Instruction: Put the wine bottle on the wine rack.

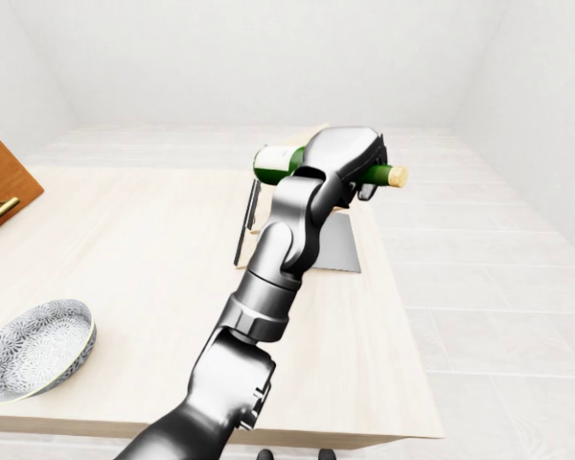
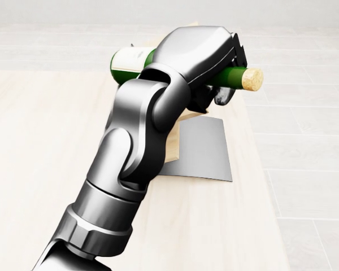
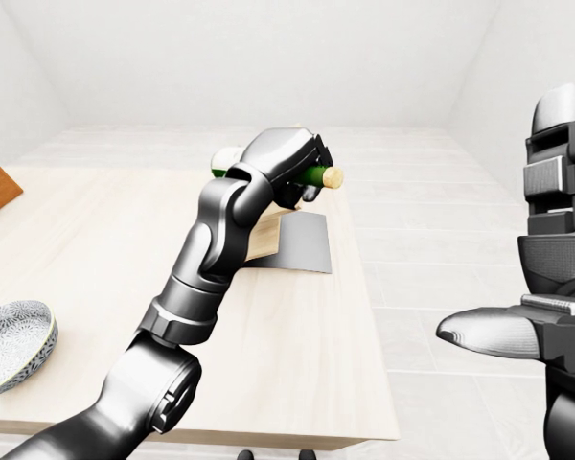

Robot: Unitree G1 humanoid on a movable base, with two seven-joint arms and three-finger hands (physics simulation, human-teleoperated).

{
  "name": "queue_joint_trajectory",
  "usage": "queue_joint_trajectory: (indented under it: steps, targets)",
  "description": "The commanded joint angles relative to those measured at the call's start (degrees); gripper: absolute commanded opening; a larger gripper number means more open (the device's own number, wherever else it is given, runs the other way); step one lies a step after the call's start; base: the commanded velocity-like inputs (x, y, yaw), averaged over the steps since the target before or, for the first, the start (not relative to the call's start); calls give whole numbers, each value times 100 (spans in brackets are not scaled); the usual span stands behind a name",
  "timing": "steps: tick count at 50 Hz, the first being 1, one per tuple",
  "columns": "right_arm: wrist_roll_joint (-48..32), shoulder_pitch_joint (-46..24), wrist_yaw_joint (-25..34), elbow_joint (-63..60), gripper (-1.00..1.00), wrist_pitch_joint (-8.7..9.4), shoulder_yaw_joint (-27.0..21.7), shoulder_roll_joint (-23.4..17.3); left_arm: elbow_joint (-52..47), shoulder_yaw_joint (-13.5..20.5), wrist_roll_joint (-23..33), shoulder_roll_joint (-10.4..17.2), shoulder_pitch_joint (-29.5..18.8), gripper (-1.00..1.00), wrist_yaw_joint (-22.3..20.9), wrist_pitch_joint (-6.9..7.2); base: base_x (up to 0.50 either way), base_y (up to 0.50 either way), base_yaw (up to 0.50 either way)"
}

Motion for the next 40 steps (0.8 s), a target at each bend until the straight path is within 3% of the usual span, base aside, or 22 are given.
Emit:
queue_joint_trajectory:
  steps: [1, 14, 26, 40]
  targets:
    - [32, 20, 0, 0, 100, 0, -57, 14, 146, 15, -112, -39, -21, -100, 568, 0, 0, 0, 0]
    - [22, 2, 0, 0, 100, 0, -74, 66, 935, 216, -711, 58, -463, -100, 1091, 0, 0, 0, 0]
    - [-182, 49, 0, 0, 100, 0, -90, 301, 1206, 155, -997, 124, -619, -100, 1293, 0, 0, 0, 0]
    - [-106, 23, 0, 0, 100, 0, -107, 239, 1468, 68, -1114, 208, -685, -100, 1466, 0, 0, 0, 0]
